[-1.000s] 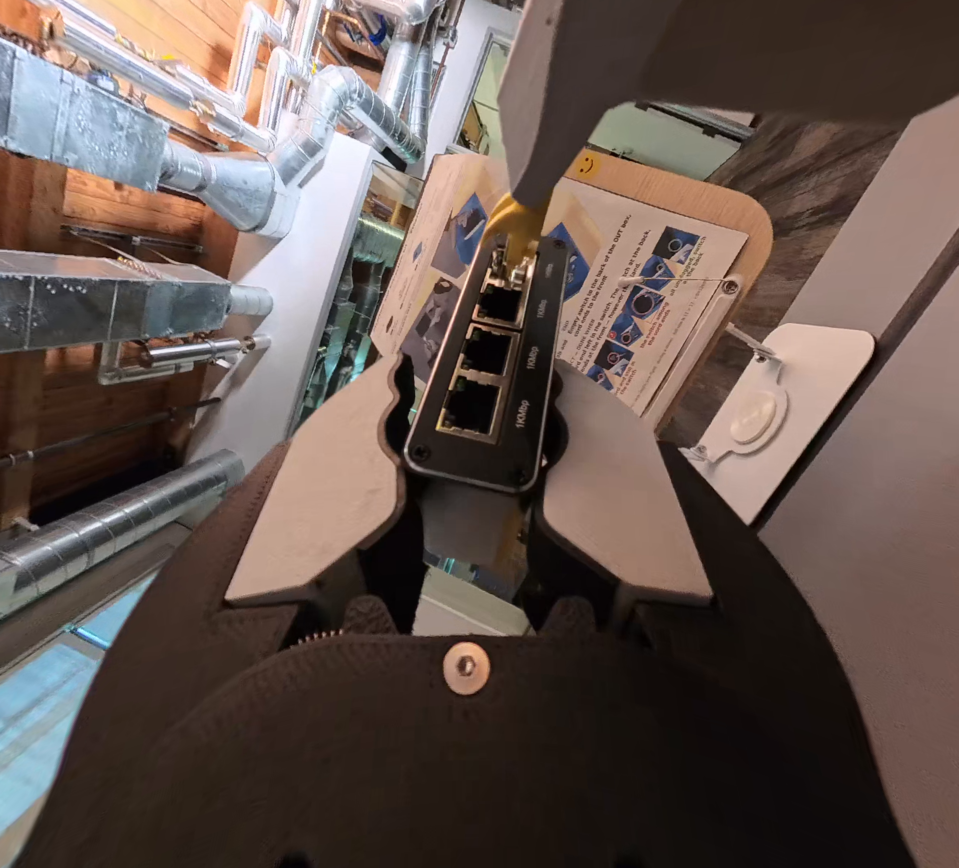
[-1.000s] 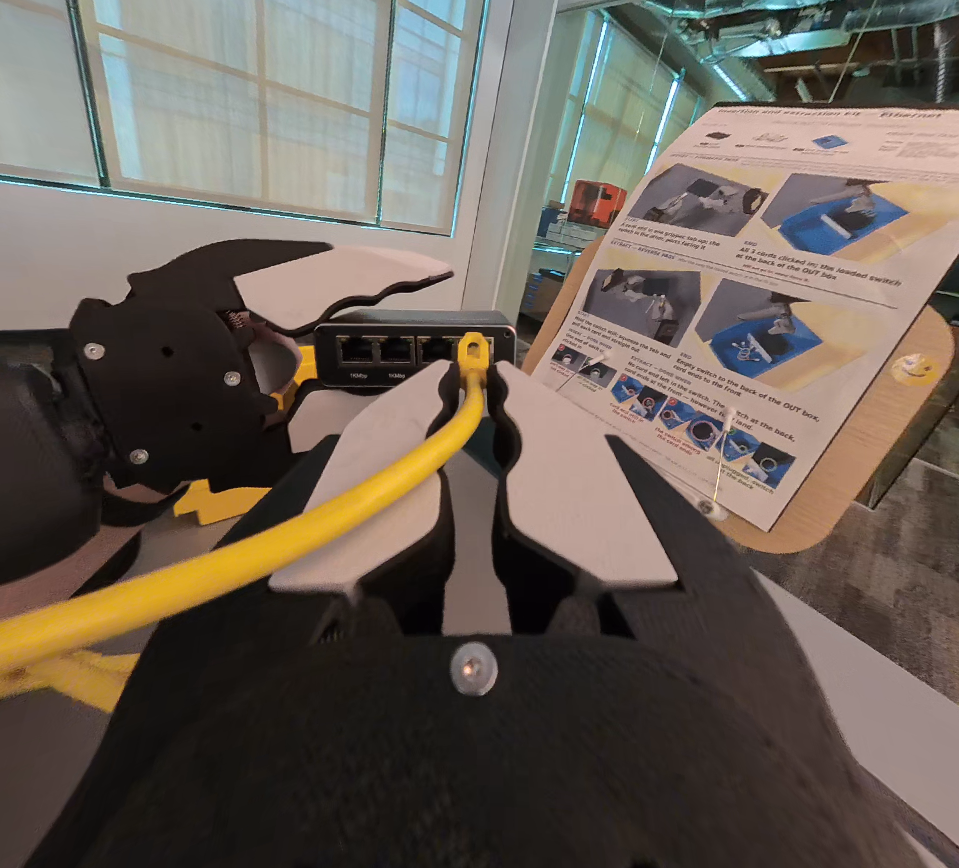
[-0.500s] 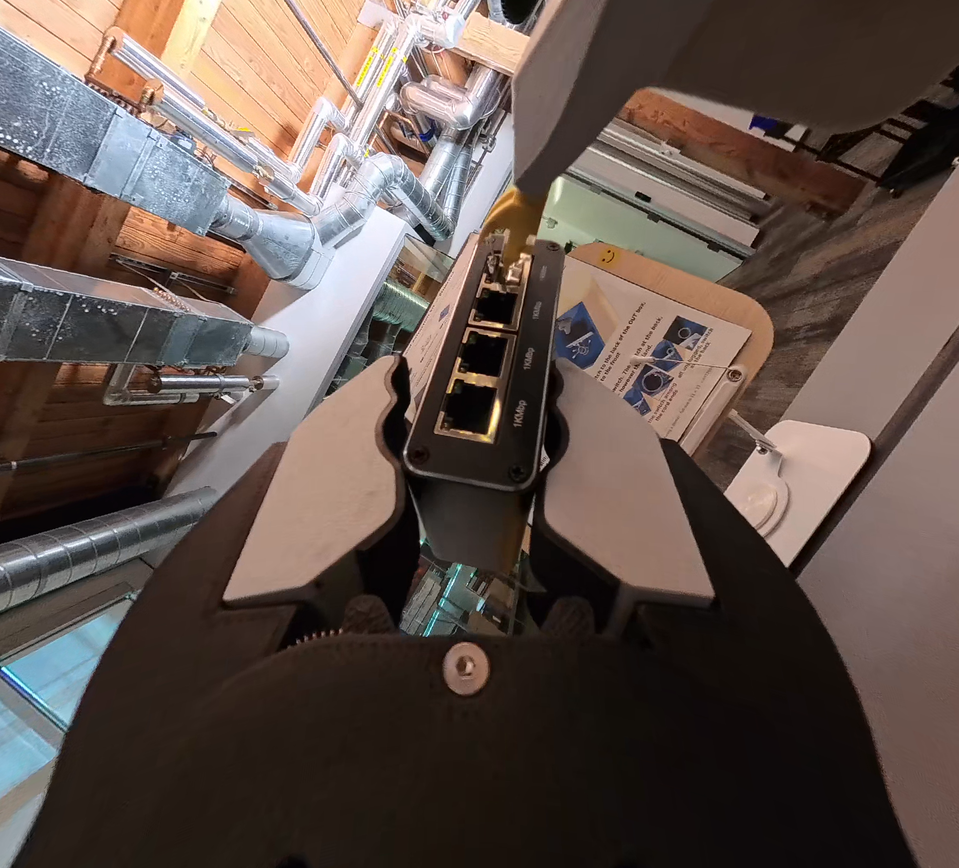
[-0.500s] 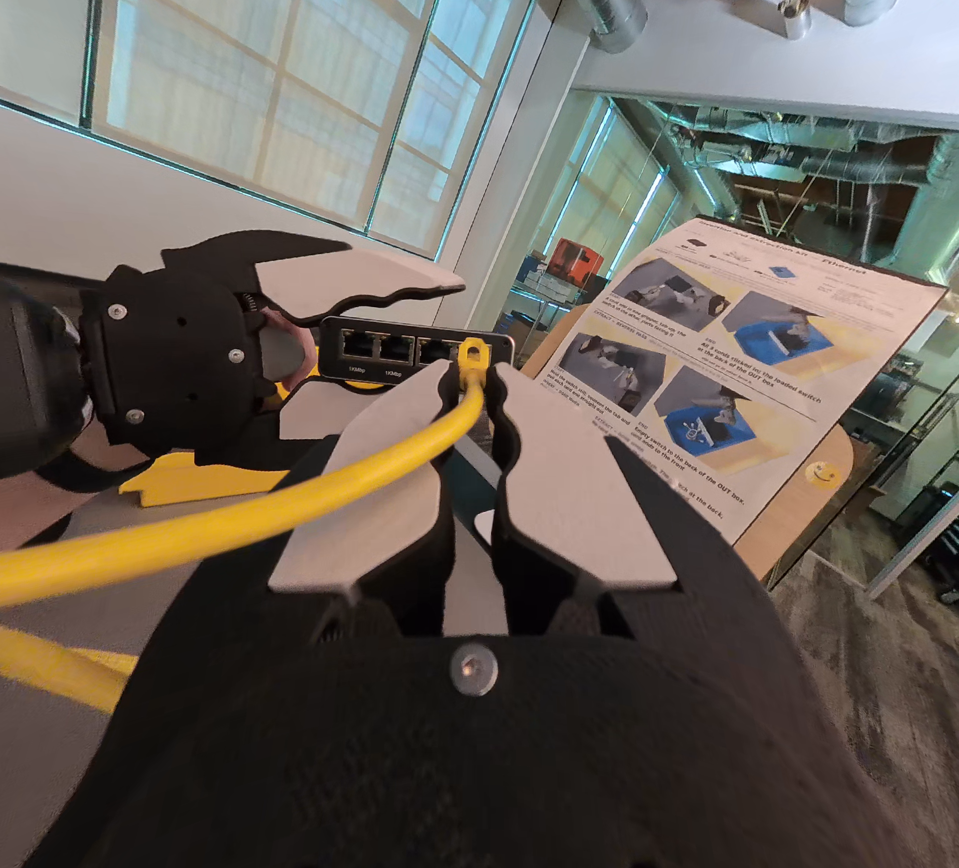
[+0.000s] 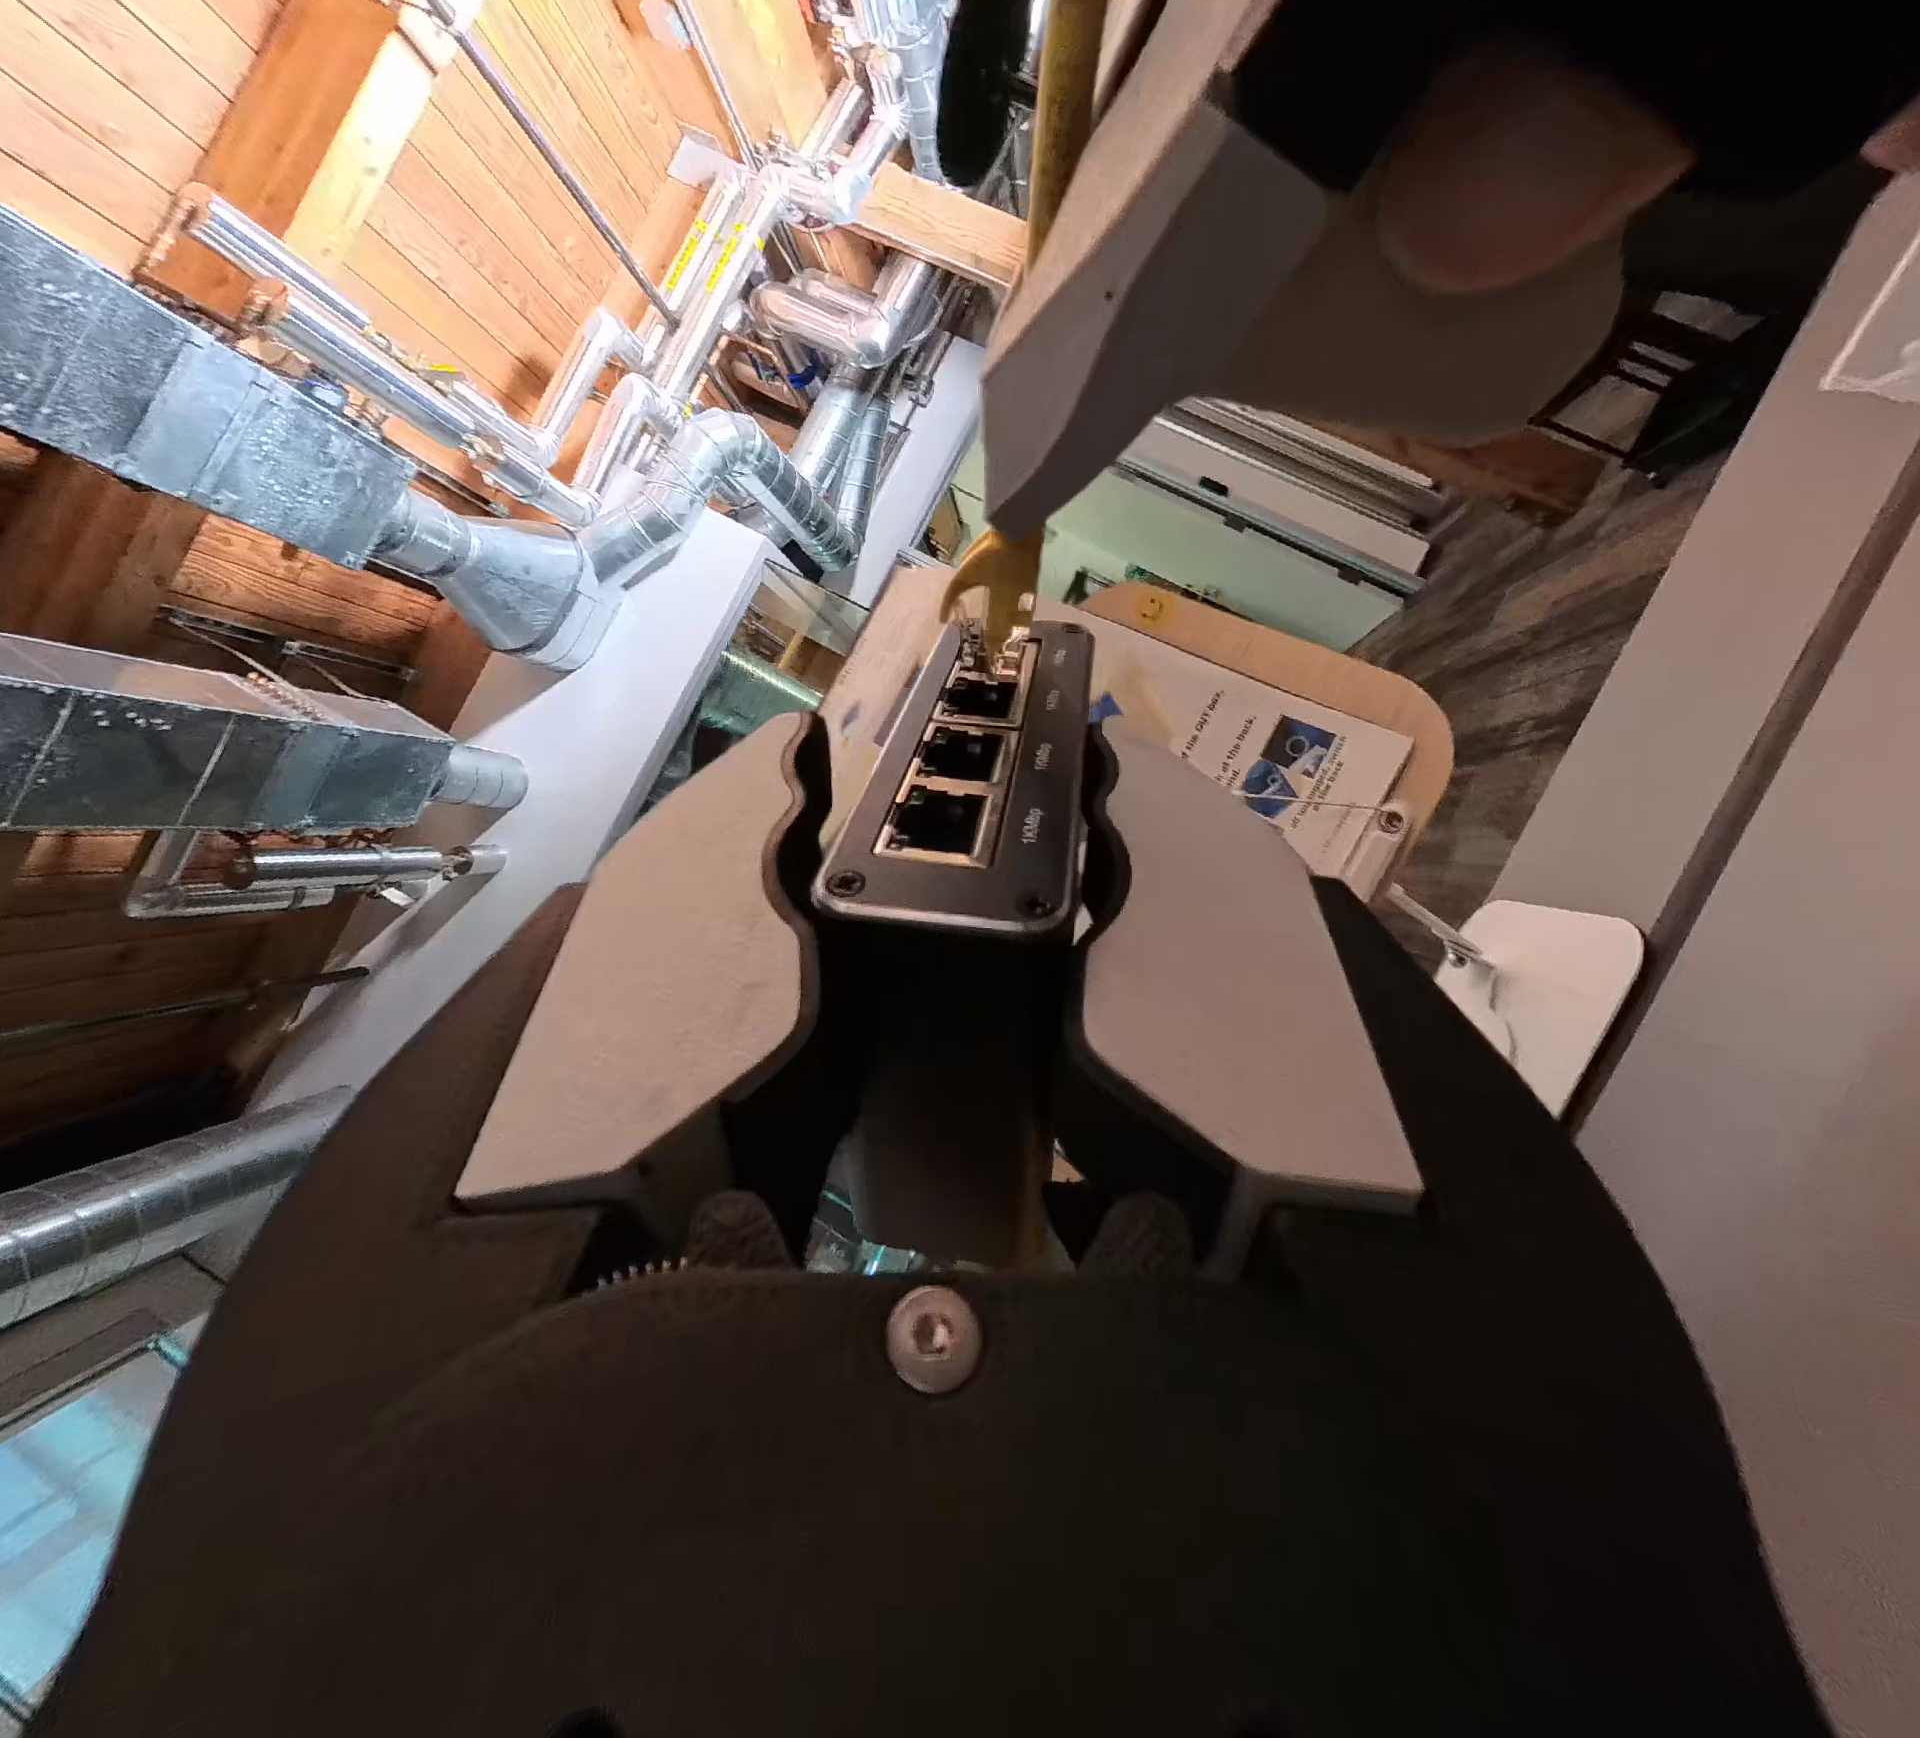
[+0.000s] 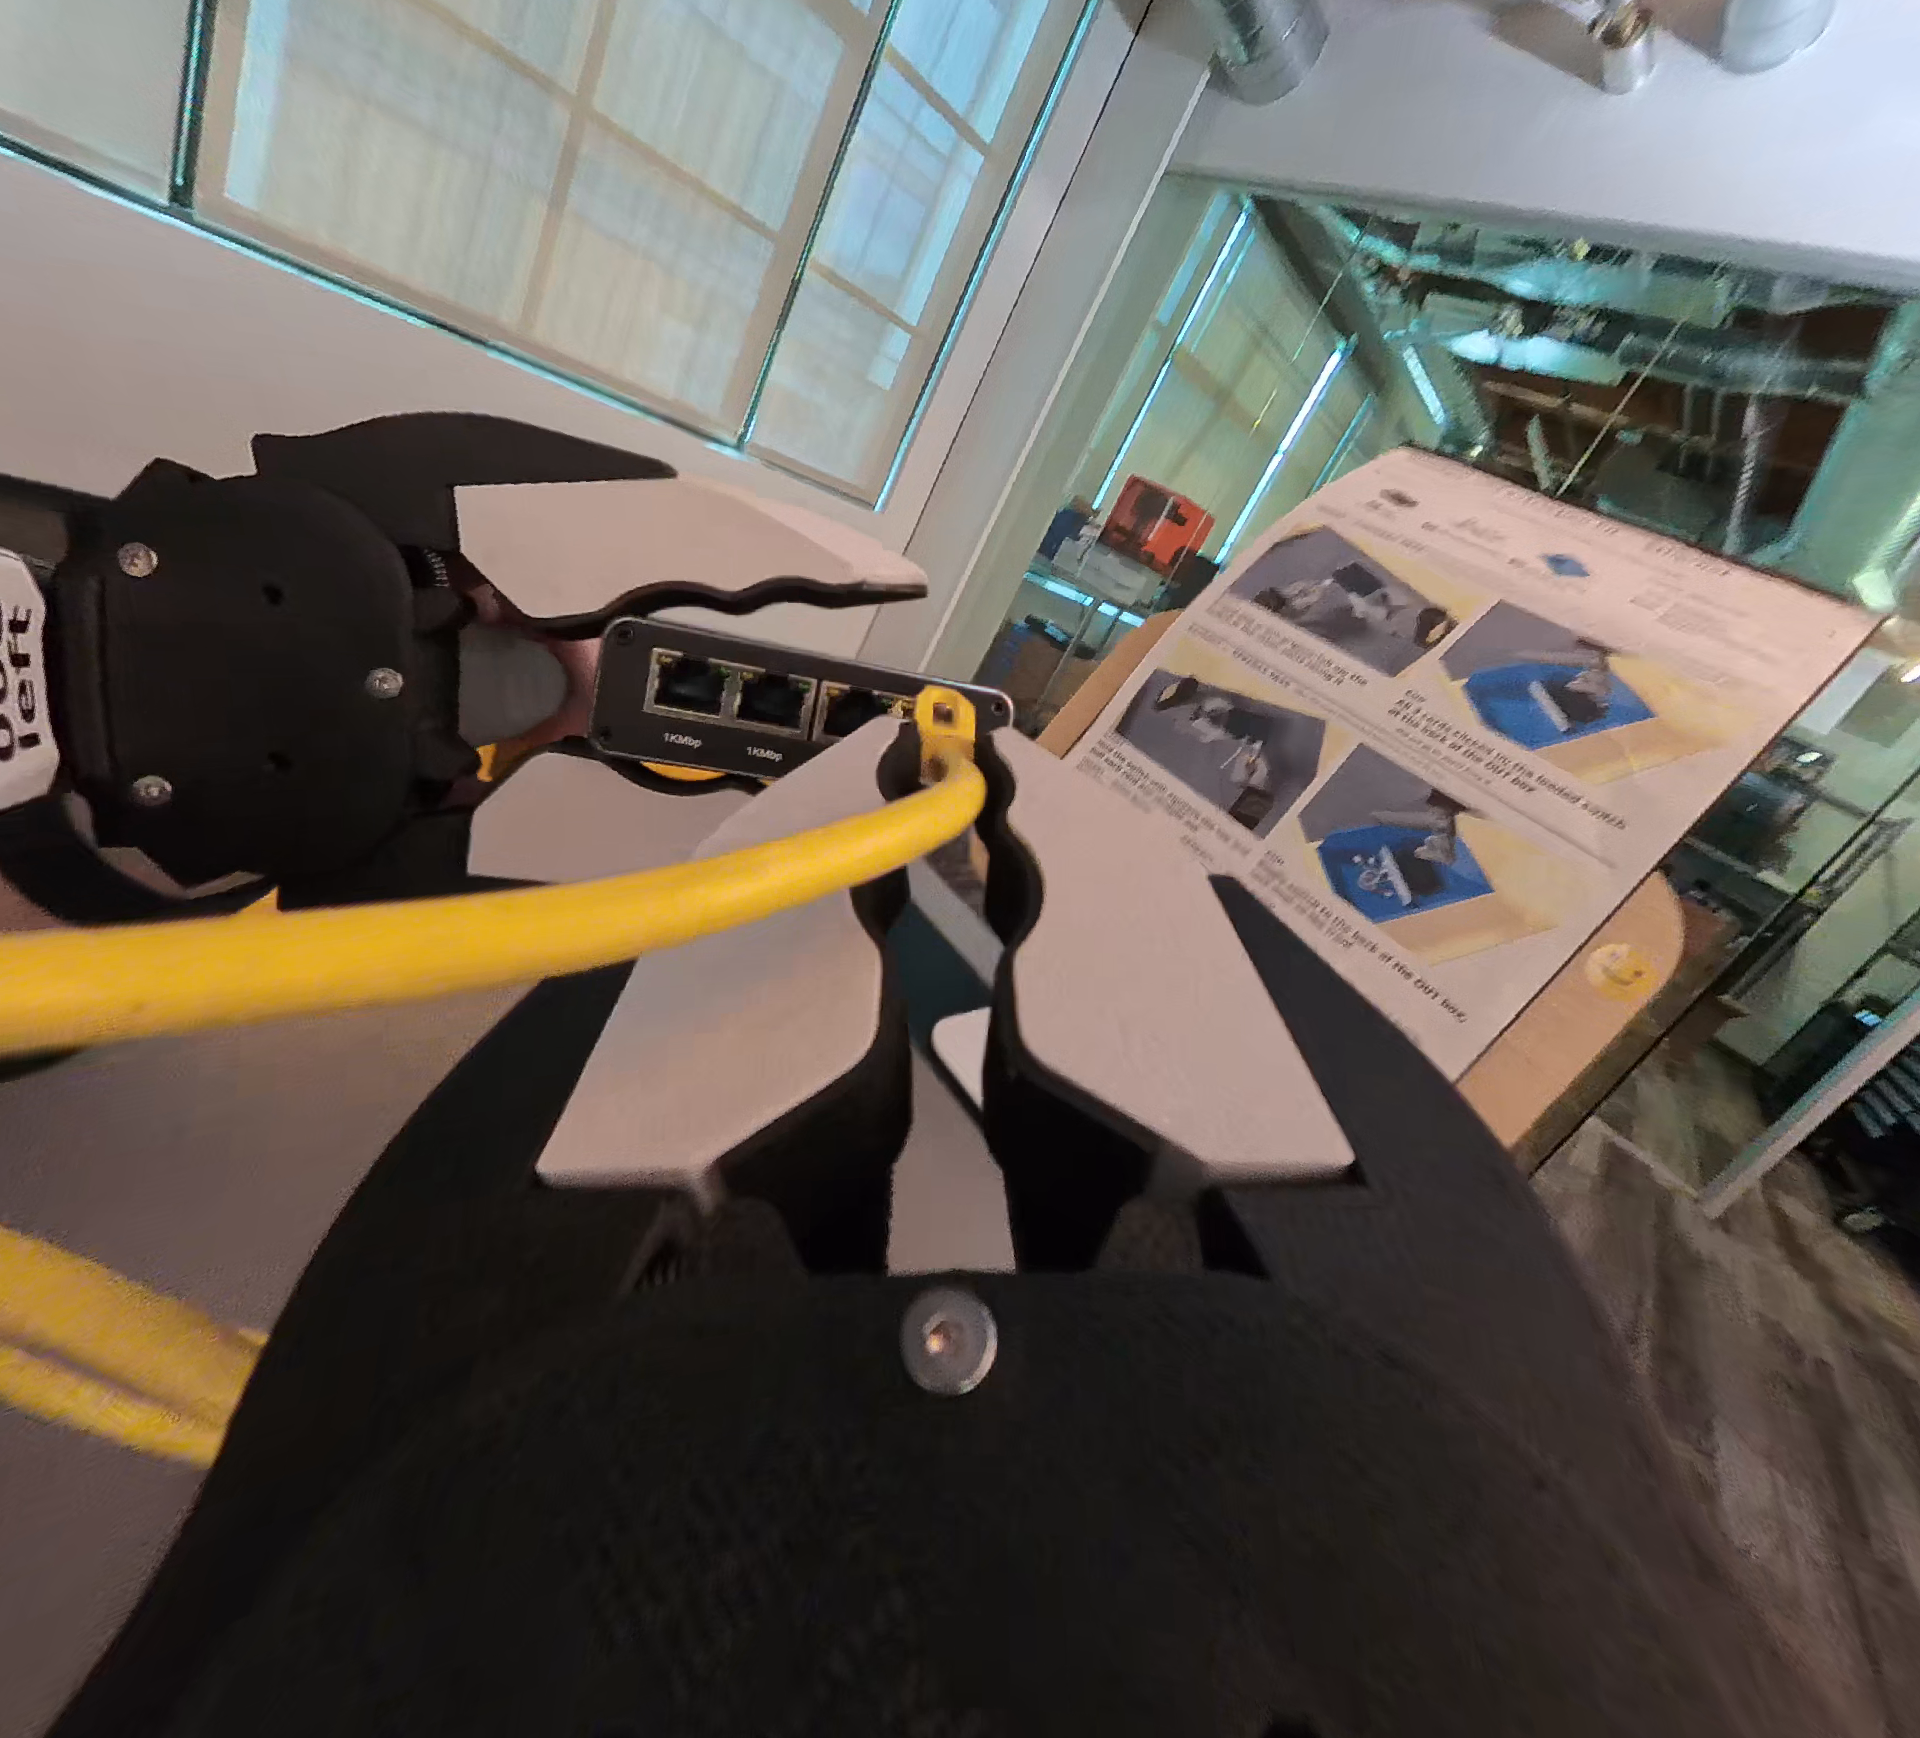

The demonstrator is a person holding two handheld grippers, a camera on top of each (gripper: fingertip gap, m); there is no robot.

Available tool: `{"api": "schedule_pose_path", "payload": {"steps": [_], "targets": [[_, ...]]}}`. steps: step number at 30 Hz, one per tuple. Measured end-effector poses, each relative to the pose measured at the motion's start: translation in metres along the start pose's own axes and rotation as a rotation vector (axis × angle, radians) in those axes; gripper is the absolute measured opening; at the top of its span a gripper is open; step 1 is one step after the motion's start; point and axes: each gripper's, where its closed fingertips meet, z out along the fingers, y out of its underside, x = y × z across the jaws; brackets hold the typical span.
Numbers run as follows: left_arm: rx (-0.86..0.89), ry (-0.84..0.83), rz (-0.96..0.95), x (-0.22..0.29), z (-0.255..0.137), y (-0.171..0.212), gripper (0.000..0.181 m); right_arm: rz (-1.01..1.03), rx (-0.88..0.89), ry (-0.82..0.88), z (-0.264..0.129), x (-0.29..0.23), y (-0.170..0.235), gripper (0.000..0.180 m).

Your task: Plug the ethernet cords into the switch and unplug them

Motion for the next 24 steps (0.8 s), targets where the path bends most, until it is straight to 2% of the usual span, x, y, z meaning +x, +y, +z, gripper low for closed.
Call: {"api": "schedule_pose_path", "payload": {"steps": [6,11,16,21,24], "targets": [[0.032,-0.036,-0.013,-0.013,-0.007,-0.021,0.045,-0.166,0.146,0.122,-0.016,-0.004,-0.036,0.01],[0.032,-0.082,0.047,-0.017,-0.011,-0.027,0.038,-0.16,0.161,0.109,-0.02,-0.007,-0.042,0.01],[0.049,-0.013,-0.101,-0.017,-0.011,-0.031,0.059,-0.198,0.178,0.126,-0.023,-0.007,-0.047,0.01],[0.086,0.135,-0.32,-0.006,-0.011,-0.037,0.079,-0.209,0.181,0.149,-0.028,0.002,-0.049,0.01],[0.099,0.25,-0.484,0.006,-0.009,-0.039,0.08,-0.214,0.176,0.152,-0.03,0.004,-0.05,0.01]]}}
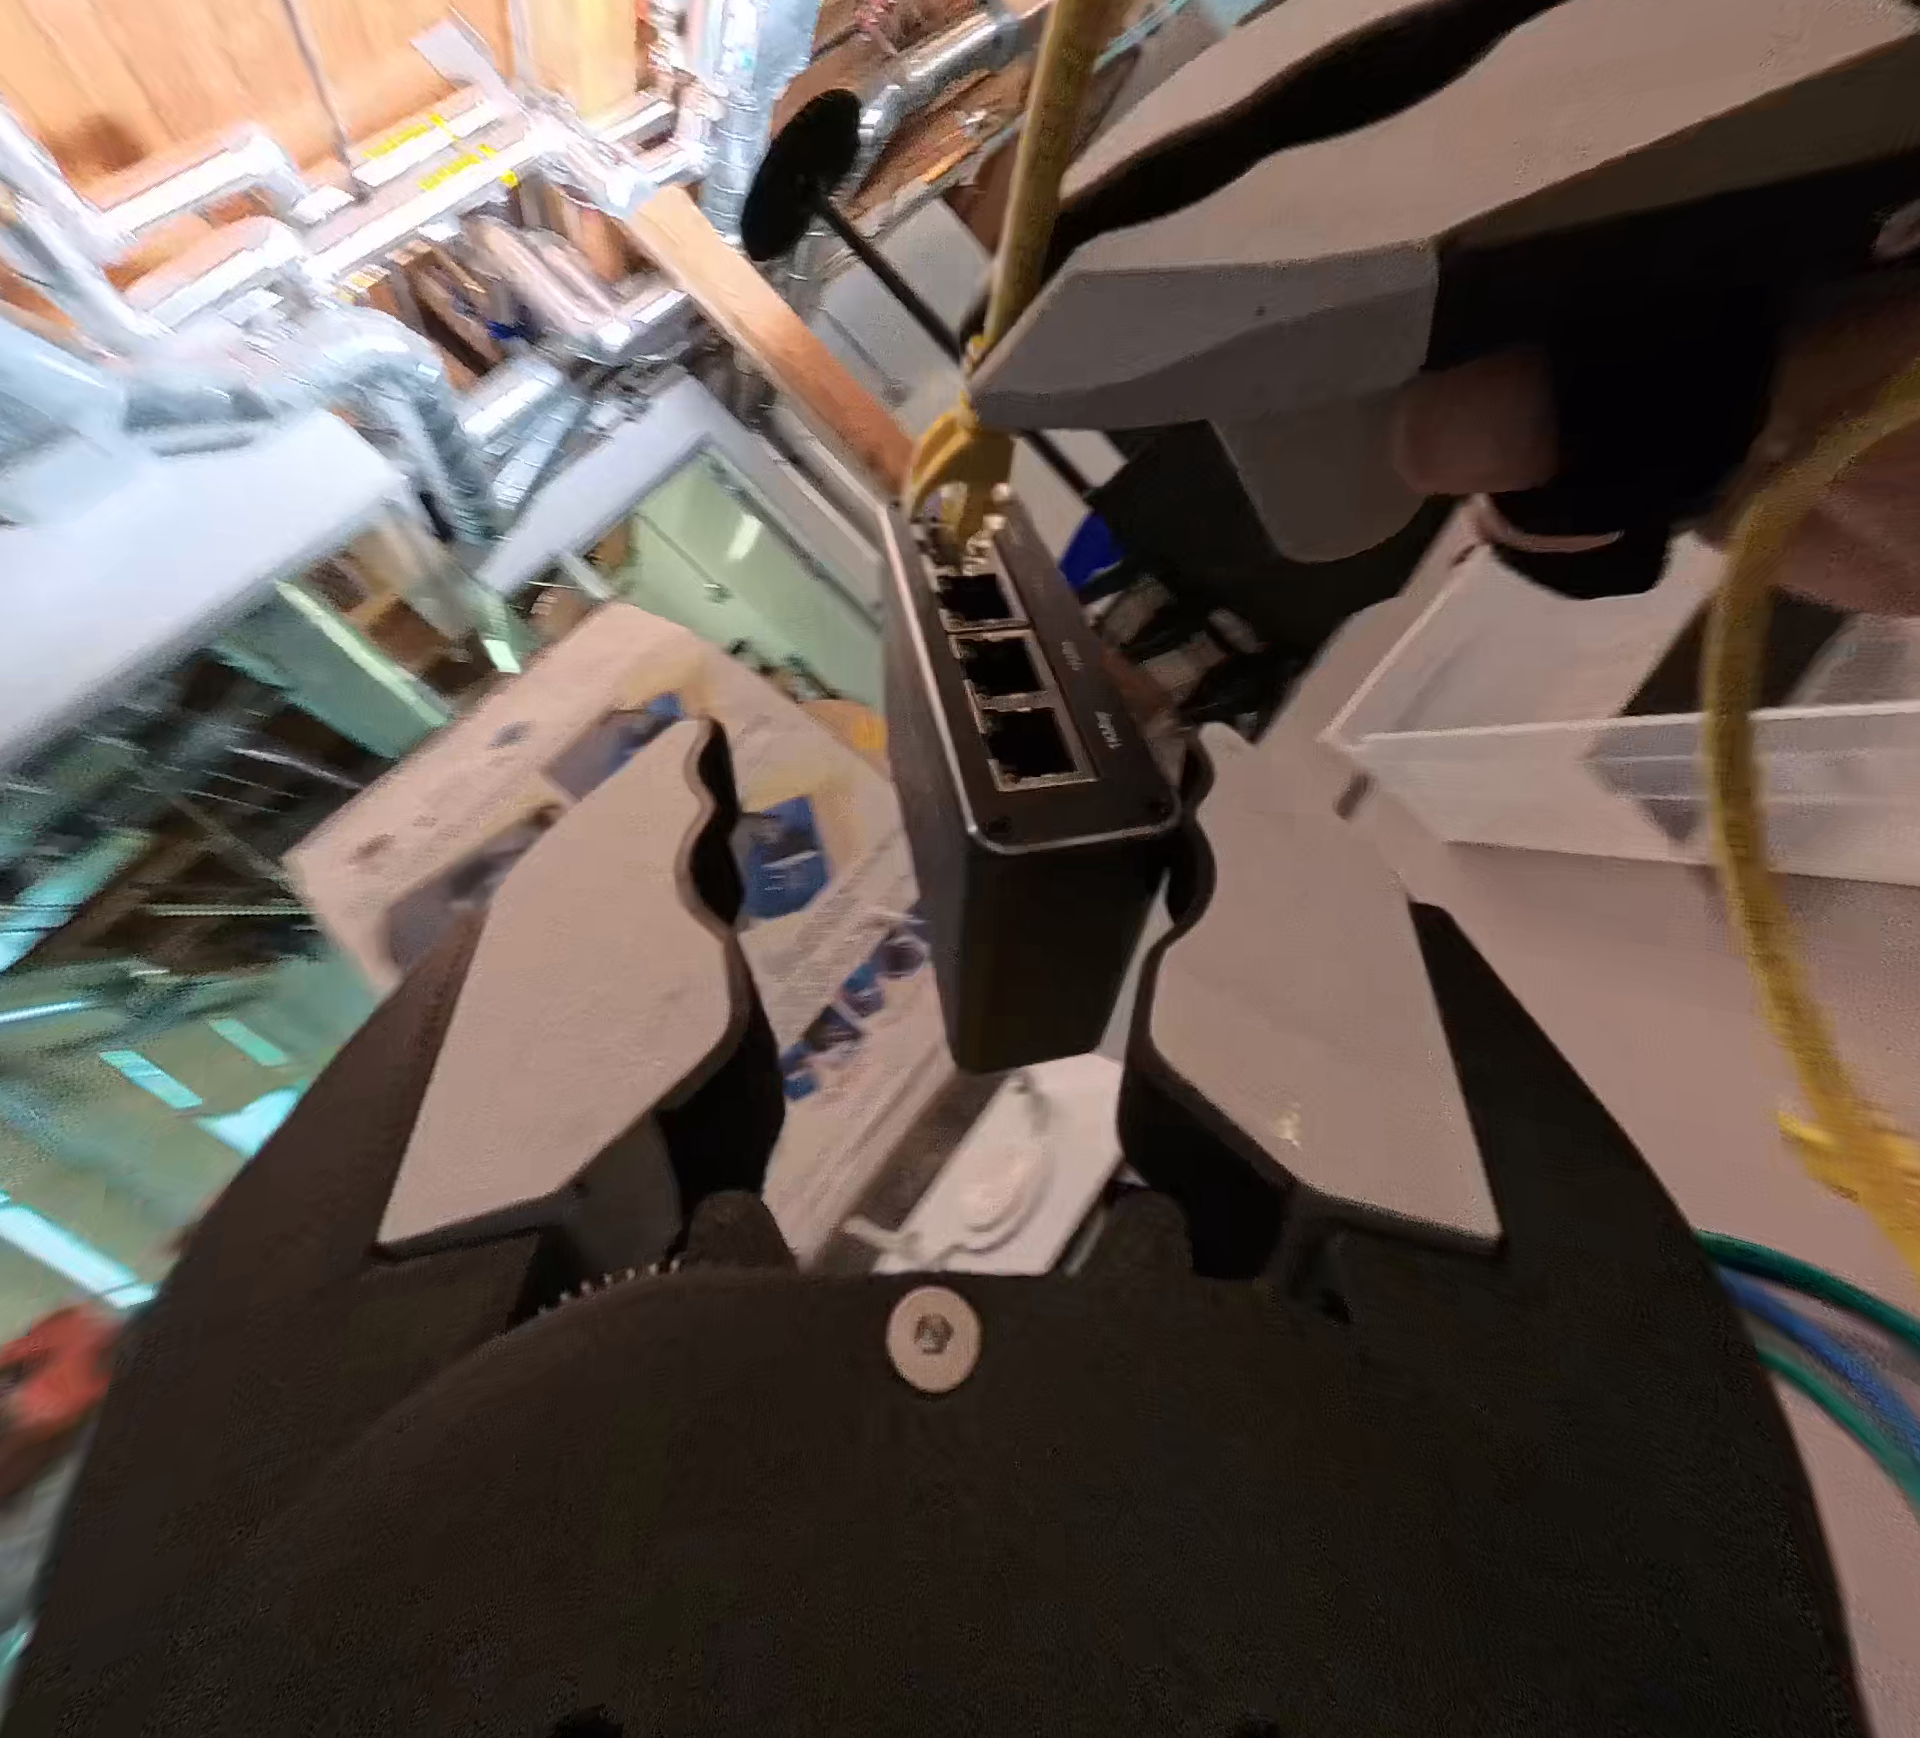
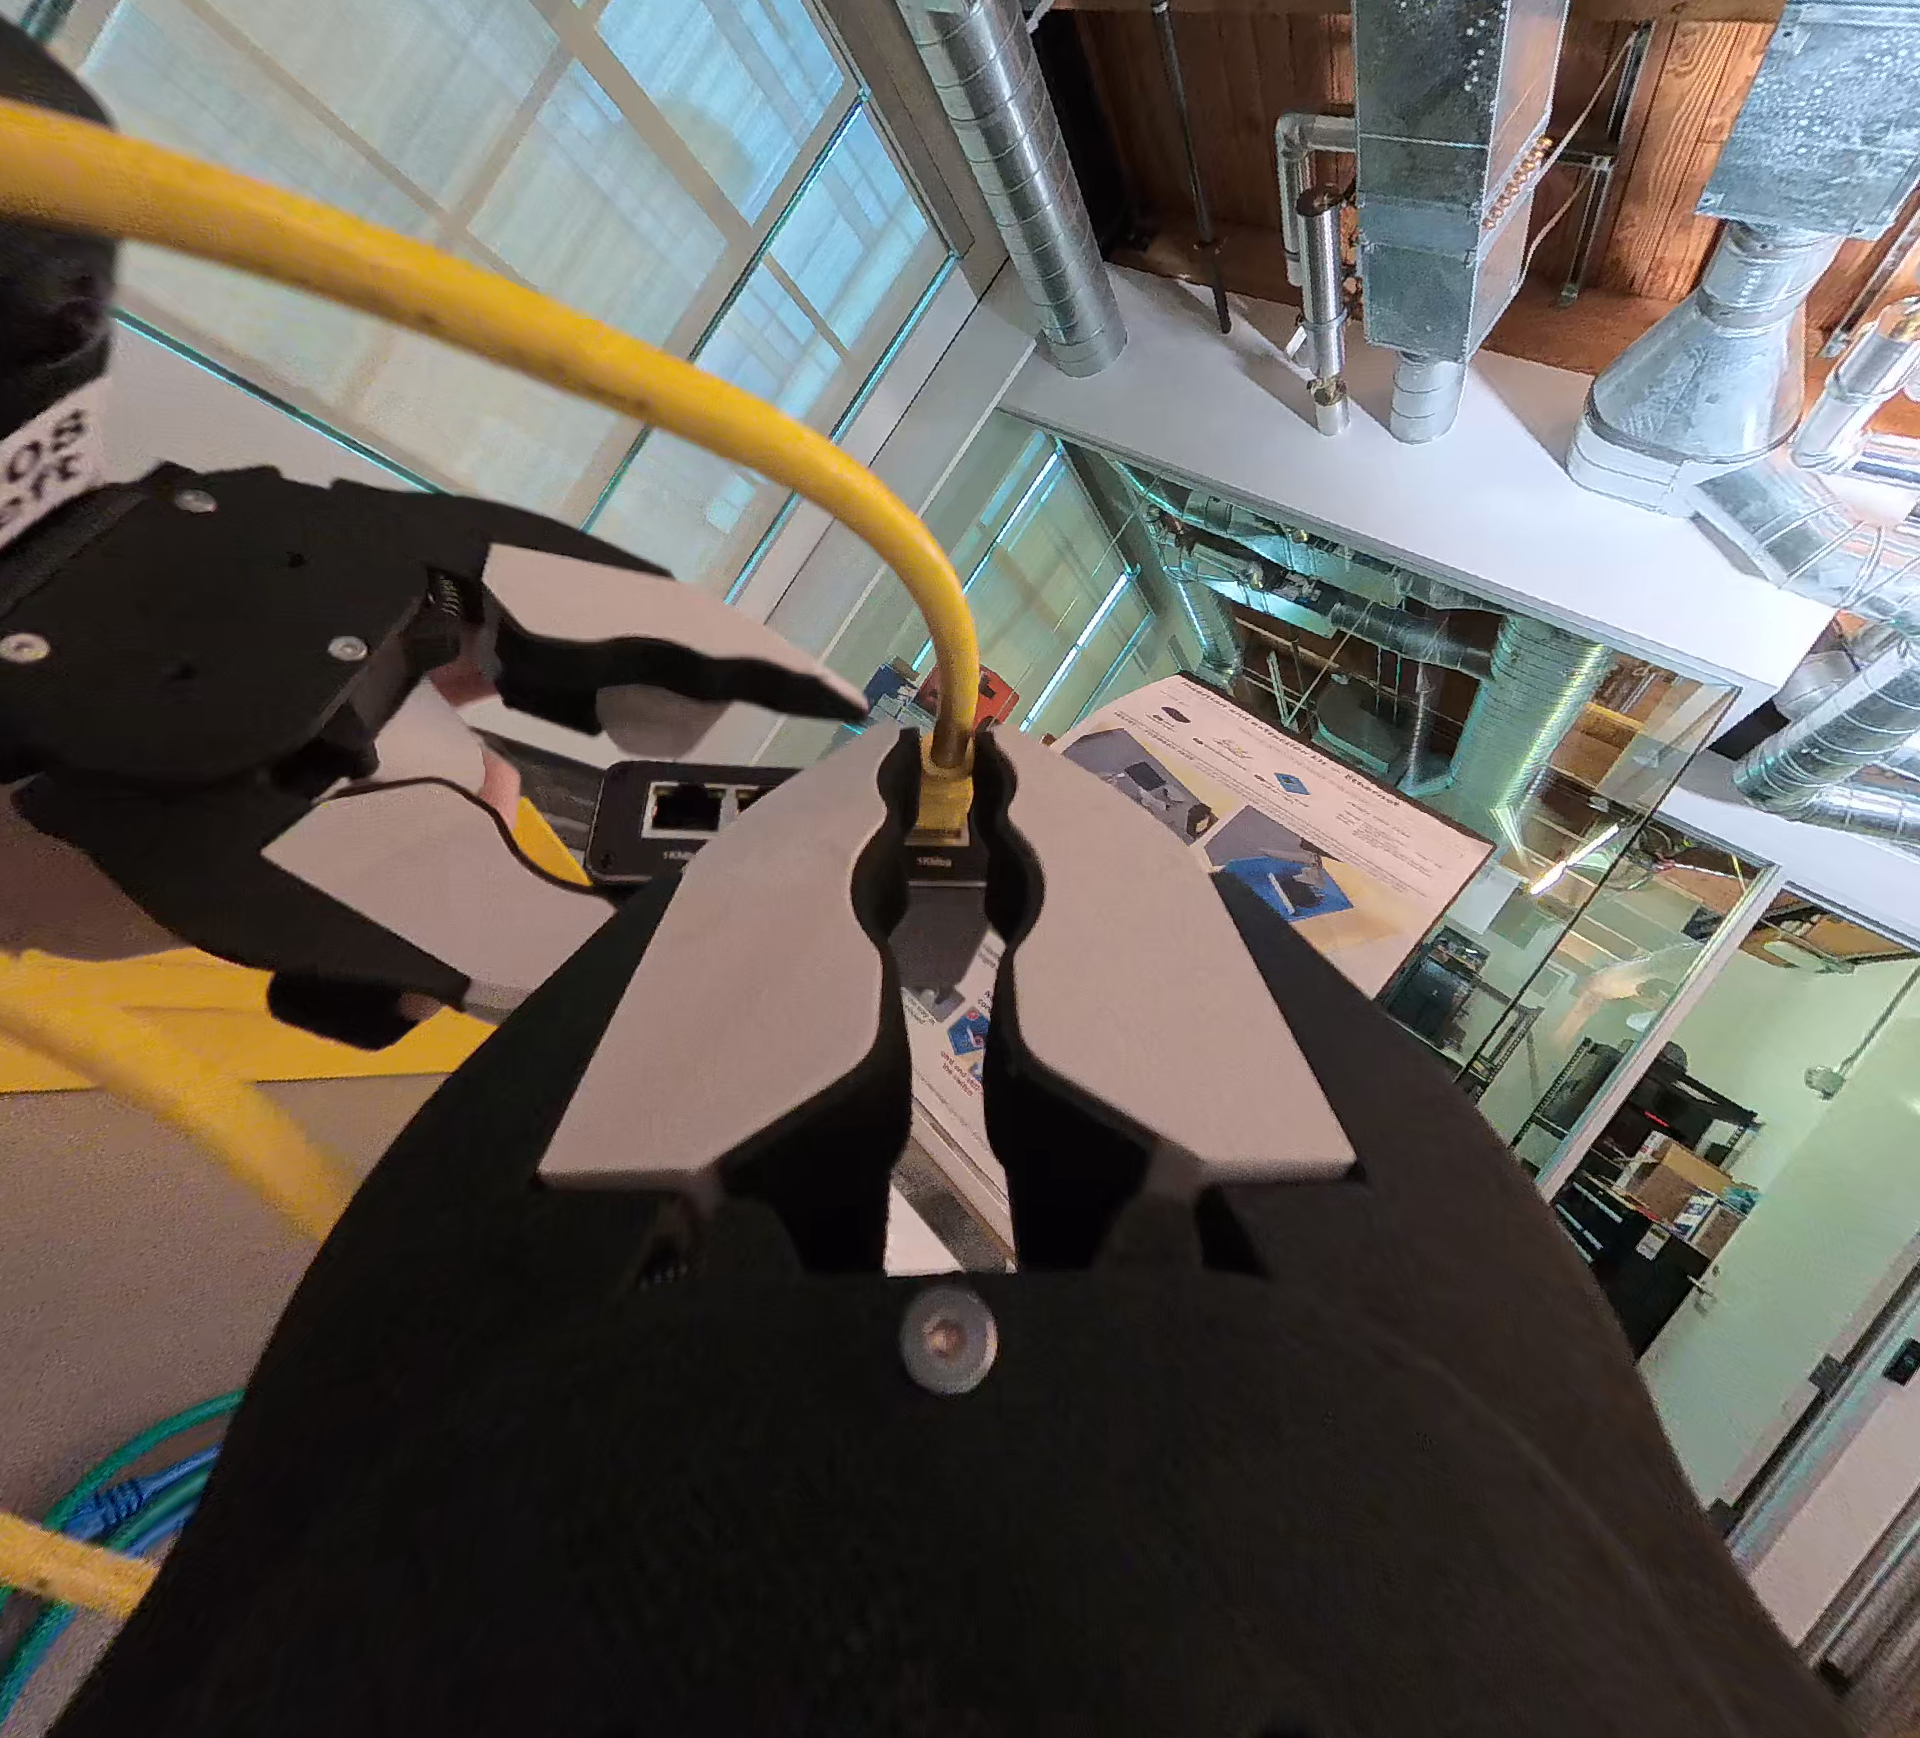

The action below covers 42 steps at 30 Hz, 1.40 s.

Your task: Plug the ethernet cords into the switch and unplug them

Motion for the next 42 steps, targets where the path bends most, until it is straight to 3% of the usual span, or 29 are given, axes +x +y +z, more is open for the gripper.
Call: {"api": "schedule_pose_path", "payload": {"steps": [2,3,7,12,23,25,32,37,42], "targets": [[0.031,0.044,-0.014,0.01,0.002,0.002,0.045,-0.008,-0.006,0.006,0.0,0.001,0.001,0.01],[0.063,-0.023,0.04,0.006,0.002,0.001,0.035,-0.014,-0.008,0.013,0.0,0.002,0.002,0.009],[0.022,-0.177,0.259,-0.004,0.002,0.005,0.035,0.047,-0.055,-0.025,0.003,0.003,0.009,0.01],[-0.006,-0.243,0.469,-0.008,-0.004,0.002,0.035,0.133,-0.154,-0.101,0.005,0.003,0.021,0.011],[-0.028,-0.243,0.63,-0.003,-0.006,0.0,0.035,0.201,-0.267,-0.185,0.004,0.0,0.039,0.021],[-0.022,-0.246,0.652,-0.002,-0.007,-0.002,0.035,0.177,-0.226,-0.194,0.004,-0.003,0.034,0.012],[0.003,-0.277,0.791,-0.011,-0.012,-0.013,0.035,0.048,-0.11,-0.119,0.005,-0.003,0.021,0.012],[0.05,-0.275,0.919,-0.017,-0.002,-0.058,0.036,-0.041,0.115,0.058,-0.016,0.02,-0.019,0.012],[0.124,-0.273,0.949,-0.006,0.007,-0.109,0.055,-0.2,0.236,0.205,-0.047,0.038,-0.061,0.012]]}}
